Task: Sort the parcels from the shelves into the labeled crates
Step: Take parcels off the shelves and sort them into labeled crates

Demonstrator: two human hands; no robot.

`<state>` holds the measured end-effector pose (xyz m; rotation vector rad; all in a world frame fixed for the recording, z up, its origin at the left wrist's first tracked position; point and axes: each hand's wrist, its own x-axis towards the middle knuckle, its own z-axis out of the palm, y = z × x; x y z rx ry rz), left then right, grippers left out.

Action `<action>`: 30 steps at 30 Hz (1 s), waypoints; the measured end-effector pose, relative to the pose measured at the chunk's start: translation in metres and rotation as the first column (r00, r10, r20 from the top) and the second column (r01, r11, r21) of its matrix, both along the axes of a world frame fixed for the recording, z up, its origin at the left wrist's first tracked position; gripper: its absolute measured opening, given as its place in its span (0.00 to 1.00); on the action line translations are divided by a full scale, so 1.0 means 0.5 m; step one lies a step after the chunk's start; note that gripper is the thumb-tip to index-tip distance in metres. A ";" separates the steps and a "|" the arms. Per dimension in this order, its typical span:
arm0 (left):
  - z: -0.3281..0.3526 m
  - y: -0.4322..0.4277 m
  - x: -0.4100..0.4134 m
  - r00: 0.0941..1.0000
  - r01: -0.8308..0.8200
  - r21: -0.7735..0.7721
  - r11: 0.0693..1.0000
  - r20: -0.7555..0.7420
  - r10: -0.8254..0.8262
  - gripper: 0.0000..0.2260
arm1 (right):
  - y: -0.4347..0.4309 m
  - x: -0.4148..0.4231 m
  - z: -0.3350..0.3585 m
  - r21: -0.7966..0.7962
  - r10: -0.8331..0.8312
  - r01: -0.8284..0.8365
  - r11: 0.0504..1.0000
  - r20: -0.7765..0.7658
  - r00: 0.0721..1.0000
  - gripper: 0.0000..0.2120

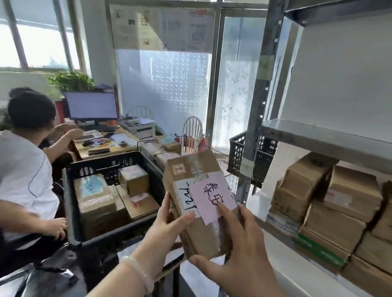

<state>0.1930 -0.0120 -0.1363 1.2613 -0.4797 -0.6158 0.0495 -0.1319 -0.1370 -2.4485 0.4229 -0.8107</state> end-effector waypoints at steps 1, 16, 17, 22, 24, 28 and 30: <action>0.002 0.009 0.020 1.000 0.000 0.001 1.000 0.003 0.000 0.52 | 0.004 0.022 0.002 -0.011 0.015 -0.015 1.000 0.015 1.000 0.48; 0.023 0.014 0.286 0.859 -0.390 0.324 0.862 0.466 0.213 0.46 | -0.150 0.361 0.032 0.020 0.037 -0.039 0.999 0.065 0.997 0.46; 0.025 0.007 0.305 0.844 -0.420 0.349 0.838 0.489 0.220 0.44 | -0.179 0.388 0.041 0.028 0.036 -0.038 0.999 0.074 0.997 0.46; 0.023 -0.052 0.389 0.793 -0.508 0.446 0.737 0.576 0.198 0.39 | -0.341 0.507 0.074 0.042 -0.033 0.031 0.999 0.050 0.998 0.47; 0.018 -0.081 0.413 0.790 -0.522 0.462 0.717 0.578 0.203 0.38 | -0.402 0.546 0.077 0.024 -0.075 0.075 0.997 0.002 0.997 0.48; 0.006 -0.138 0.455 0.788 -0.527 0.482 0.700 0.586 0.190 0.37 | -0.504 0.632 0.075 -0.007 -0.113 0.113 0.994 -0.139 0.984 0.46; 0.000 -0.166 0.475 0.781 -0.531 0.498 0.686 0.602 0.167 0.33 | -0.543 0.679 0.072 -0.015 -0.131 0.132 0.991 -0.221 0.966 0.45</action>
